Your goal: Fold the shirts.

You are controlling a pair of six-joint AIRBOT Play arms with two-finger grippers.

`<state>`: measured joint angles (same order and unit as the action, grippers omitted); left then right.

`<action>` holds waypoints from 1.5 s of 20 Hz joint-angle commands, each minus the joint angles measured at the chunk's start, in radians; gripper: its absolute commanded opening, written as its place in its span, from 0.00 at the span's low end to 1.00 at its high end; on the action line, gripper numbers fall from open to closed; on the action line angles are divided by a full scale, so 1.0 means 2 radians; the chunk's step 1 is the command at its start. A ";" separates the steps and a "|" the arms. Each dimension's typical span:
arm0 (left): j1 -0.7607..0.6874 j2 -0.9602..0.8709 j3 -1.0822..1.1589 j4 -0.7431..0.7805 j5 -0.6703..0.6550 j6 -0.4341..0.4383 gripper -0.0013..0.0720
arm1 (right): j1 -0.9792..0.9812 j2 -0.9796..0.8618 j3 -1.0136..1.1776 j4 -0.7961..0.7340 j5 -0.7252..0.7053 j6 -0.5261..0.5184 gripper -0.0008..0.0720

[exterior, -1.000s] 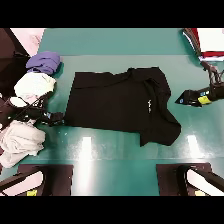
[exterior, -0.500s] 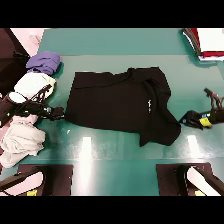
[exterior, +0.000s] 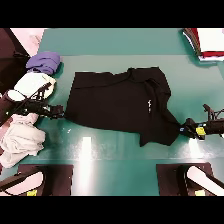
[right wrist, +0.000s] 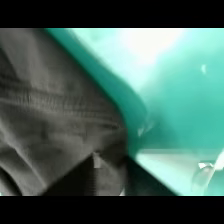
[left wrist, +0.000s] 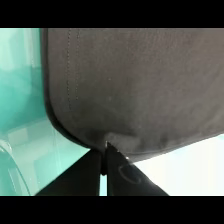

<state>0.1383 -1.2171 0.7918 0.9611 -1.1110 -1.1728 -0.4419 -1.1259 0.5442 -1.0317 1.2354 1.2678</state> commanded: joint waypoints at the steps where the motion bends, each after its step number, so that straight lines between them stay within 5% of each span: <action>1: 0.000 0.000 0.001 0.000 0.000 -0.001 0.05 | -0.003 -0.010 -0.004 0.033 -0.015 -0.036 0.02; 7: 0.000 0.016 0.119 0.000 -0.033 -0.026 0.05 | -0.003 0.073 0.083 0.109 0.005 -0.043 0.03; 18: 0.000 0.177 0.544 0.001 0.010 -0.056 0.05 | -0.003 0.186 0.544 0.161 -0.035 -0.022 0.03; 25: 0.000 0.184 0.733 -0.033 -0.029 -0.070 0.05 | -0.003 0.226 0.719 0.003 -0.038 0.022 0.02; 30: 0.000 0.184 0.646 -0.023 -0.108 -0.094 0.05 | -0.003 0.172 0.805 -0.043 0.080 0.049 0.02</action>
<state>0.1379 -0.8494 2.1670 0.9039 -1.2331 -1.3296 -0.4492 -0.7250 2.0617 -1.0462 1.2541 1.3235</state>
